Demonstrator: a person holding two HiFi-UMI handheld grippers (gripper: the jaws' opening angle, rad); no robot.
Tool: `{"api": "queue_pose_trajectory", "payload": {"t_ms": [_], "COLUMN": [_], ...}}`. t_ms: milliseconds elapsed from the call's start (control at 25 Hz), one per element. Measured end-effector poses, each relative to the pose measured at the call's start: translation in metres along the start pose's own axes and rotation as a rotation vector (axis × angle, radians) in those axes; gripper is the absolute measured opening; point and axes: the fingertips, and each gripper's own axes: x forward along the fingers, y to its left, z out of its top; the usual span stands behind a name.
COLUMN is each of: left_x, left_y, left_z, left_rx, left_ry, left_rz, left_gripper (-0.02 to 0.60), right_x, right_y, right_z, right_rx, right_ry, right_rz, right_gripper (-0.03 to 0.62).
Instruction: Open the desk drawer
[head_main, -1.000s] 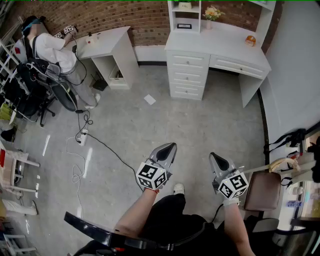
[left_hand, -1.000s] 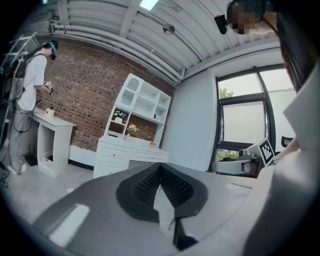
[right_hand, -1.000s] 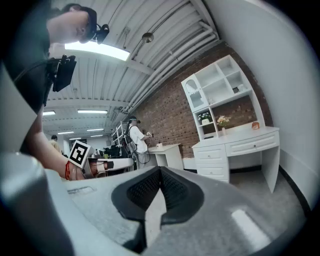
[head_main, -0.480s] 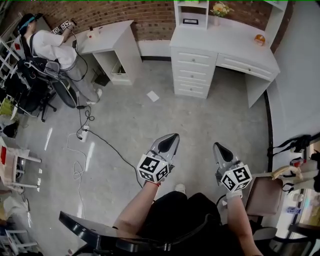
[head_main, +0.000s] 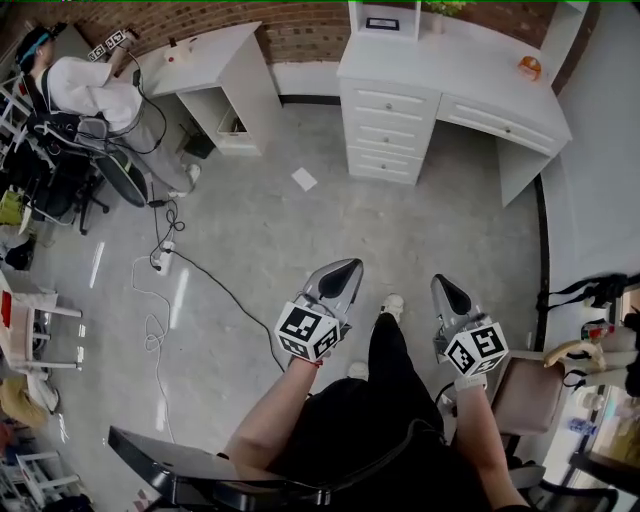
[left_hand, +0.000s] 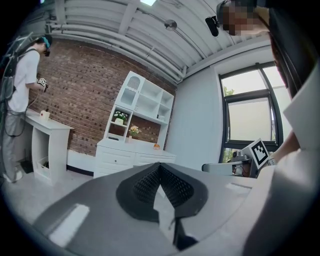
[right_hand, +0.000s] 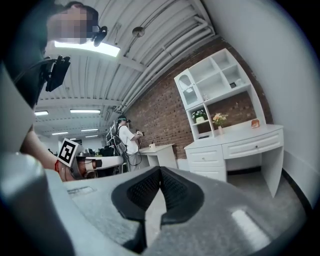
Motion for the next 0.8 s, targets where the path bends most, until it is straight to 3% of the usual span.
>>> {"api": "queue_pose_trajectory", "payload": {"t_ms": [480,800], "left_x": [0.095,0.17], "left_y": [0.088,0.124], "left_z": [0.022,0.037], "left_rx": [0.001,-0.013], "left_ry": [0.031,0.029], "left_rz": [0.076,0.073], "left_gripper": [0.003,0.003], "right_x": [0.117,0.178], "right_y": [-0.077,-0.129], "right_z": [0.036,0.044], "right_rx": [0.026,0.05], "right_ry": [-0.001,0.042], "right_rz": [0.051,0.076], "right_gripper": [0.003,0.003]}}
